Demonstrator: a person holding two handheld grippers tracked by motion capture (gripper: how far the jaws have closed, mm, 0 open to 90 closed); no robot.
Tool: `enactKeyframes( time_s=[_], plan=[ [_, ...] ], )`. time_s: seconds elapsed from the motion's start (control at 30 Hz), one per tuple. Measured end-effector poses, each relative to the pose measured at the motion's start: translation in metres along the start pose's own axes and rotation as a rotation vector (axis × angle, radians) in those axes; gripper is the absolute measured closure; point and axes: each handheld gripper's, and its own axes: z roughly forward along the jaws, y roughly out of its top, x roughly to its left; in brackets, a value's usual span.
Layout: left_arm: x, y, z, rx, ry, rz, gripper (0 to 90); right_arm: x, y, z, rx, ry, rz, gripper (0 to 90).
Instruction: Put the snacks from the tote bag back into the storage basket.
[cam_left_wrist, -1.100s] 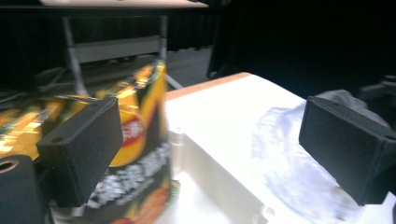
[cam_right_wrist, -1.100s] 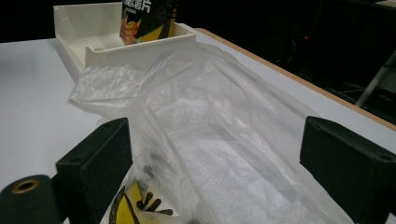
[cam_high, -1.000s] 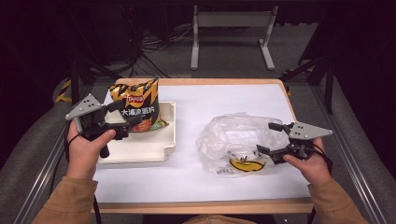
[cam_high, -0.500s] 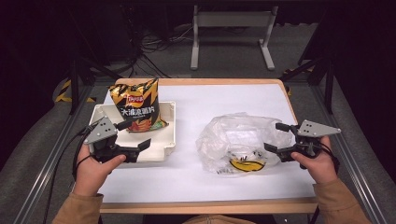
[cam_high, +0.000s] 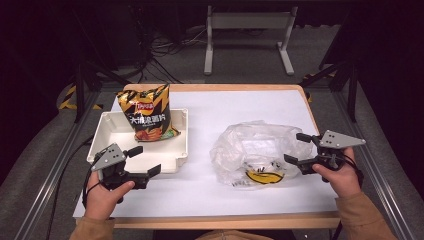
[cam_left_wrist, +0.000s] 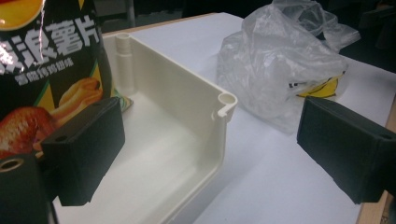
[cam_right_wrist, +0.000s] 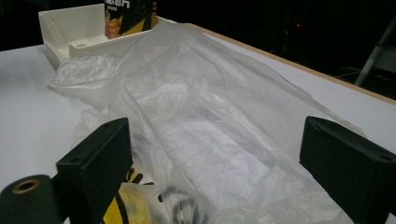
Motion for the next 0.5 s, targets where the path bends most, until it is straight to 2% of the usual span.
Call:
enactKeyframes(
  time_s=[0.07,0.23,0.33,0.43,0.47,0.5],
  plan=[
    [0.001,-0.008,0.001,-0.006,0.0,-0.008,7.8,0.0,-0.002,0.0,-0.003,0.0,0.004,9.6],
    [0.003,-0.026,0.004,-0.018,0.04,-0.019,7.9,0.0,-0.009,0.003,0.0,0.005,0.007,9.6],
    [0.003,-0.038,0.009,0.02,0.058,-0.036,7.1,0.0,-0.013,0.005,-0.001,0.008,0.009,9.7],
    [0.001,-0.046,0.014,0.04,0.076,-0.033,6.4,0.001,-0.016,0.006,0.004,0.006,0.01,9.6],
    [0.0,-0.051,0.017,0.066,0.103,-0.02,6.4,0.001,-0.017,0.007,0.005,0.008,0.012,9.6],
    [-0.001,-0.054,0.019,0.074,0.112,-0.007,6.4,0.001,-0.019,0.008,0.012,0.009,0.015,9.6]
  ],
)
